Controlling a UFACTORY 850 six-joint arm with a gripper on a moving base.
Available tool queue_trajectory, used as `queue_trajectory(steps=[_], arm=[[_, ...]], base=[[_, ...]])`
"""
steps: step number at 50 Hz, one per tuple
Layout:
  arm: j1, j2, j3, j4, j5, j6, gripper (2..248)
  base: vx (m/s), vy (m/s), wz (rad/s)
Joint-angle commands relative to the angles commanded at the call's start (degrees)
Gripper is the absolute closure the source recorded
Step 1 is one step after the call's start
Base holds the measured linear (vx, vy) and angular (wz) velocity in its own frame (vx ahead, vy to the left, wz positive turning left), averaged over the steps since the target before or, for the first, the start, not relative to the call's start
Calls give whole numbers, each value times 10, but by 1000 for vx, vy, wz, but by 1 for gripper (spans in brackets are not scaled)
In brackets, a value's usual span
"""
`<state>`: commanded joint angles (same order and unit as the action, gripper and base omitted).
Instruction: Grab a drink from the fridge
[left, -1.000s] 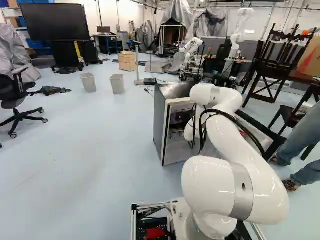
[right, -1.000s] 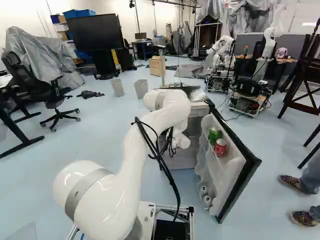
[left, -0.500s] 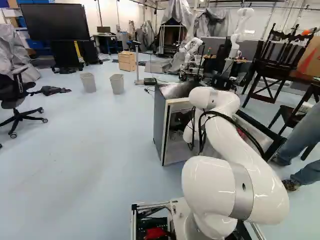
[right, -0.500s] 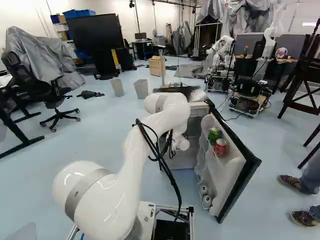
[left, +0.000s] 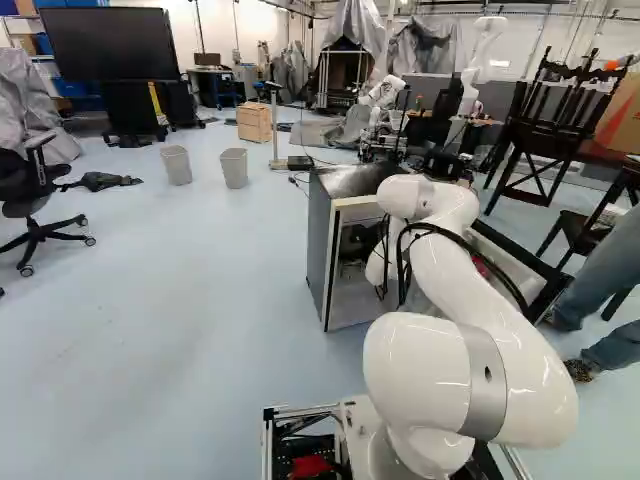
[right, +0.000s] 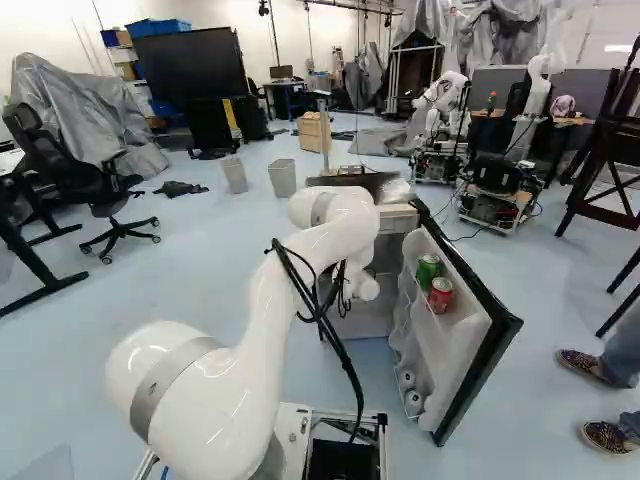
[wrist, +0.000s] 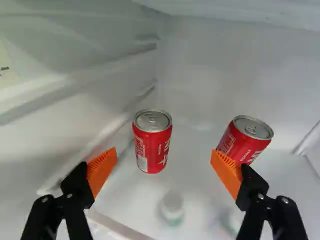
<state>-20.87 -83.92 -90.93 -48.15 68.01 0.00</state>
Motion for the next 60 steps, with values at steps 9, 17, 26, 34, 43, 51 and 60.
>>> queue_trajectory(steps=[9,17,26,34,43,51,60], arm=[[3,-6,-11,0,0,0,3],[6,-7,-14,0,0,0,3],[12,-7,-14,0,0,0,3],[14,-7,-14,0,0,0,3],[17,-7,-13,0,0,0,3],[20,-6,-13,0,0,0,3],[20,-6,-12,0,0,0,52]], base=[[0,0,0],[0,0,0],[0,0,0],[0,0,0],[0,0,0],[0,0,0],[0,1,11]])
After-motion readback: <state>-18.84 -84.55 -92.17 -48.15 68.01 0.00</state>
